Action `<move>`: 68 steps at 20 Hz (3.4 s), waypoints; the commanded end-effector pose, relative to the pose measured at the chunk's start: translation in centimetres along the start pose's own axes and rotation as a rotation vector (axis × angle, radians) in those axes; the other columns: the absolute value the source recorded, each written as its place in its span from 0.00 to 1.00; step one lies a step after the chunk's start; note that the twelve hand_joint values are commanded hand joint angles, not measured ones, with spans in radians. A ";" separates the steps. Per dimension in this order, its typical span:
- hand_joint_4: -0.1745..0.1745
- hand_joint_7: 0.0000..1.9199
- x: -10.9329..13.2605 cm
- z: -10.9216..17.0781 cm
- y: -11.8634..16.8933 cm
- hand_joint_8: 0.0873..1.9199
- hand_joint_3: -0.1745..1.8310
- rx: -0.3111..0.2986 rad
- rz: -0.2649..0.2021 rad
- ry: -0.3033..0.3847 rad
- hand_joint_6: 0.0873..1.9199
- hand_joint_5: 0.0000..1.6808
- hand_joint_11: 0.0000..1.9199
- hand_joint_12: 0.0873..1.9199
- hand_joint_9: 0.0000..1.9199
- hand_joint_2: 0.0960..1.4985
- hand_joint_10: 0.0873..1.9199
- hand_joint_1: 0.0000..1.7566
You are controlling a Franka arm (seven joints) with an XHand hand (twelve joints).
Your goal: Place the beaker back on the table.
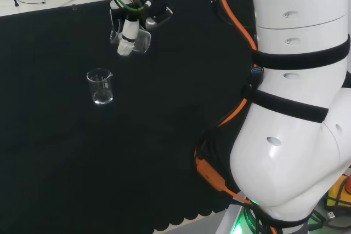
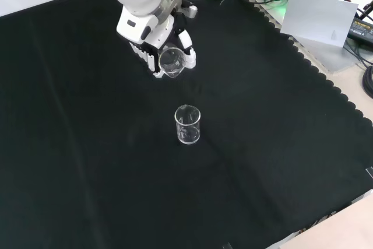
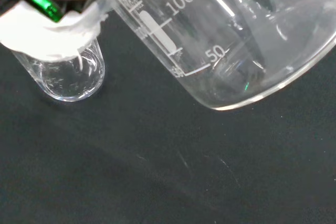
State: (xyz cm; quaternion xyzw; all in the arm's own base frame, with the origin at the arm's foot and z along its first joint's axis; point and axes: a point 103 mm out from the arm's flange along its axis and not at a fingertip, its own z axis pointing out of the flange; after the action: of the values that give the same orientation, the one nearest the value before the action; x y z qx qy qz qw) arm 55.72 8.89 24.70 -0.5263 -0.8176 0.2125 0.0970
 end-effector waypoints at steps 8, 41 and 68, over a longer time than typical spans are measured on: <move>0.90 0.90 -2.7 2.8 -0.2 0.08 0.50 -0.106 -0.063 0.129 0.39 0.74 0.72 0.39 0.77 0.35 0.38 0.65; 0.76 0.87 -4.5 13.5 4.4 0.10 0.49 -0.421 -0.185 0.490 0.39 0.74 0.70 0.38 0.75 0.36 0.37 0.65; 0.69 0.84 -4.3 18.1 6.7 0.10 0.47 -0.460 -0.138 0.612 0.37 0.74 0.70 0.38 0.72 0.37 0.35 0.66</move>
State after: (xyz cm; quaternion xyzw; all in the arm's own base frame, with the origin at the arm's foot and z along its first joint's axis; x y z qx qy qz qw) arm 56.18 2.88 6.07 -0.5188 -0.8103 -0.1481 0.2288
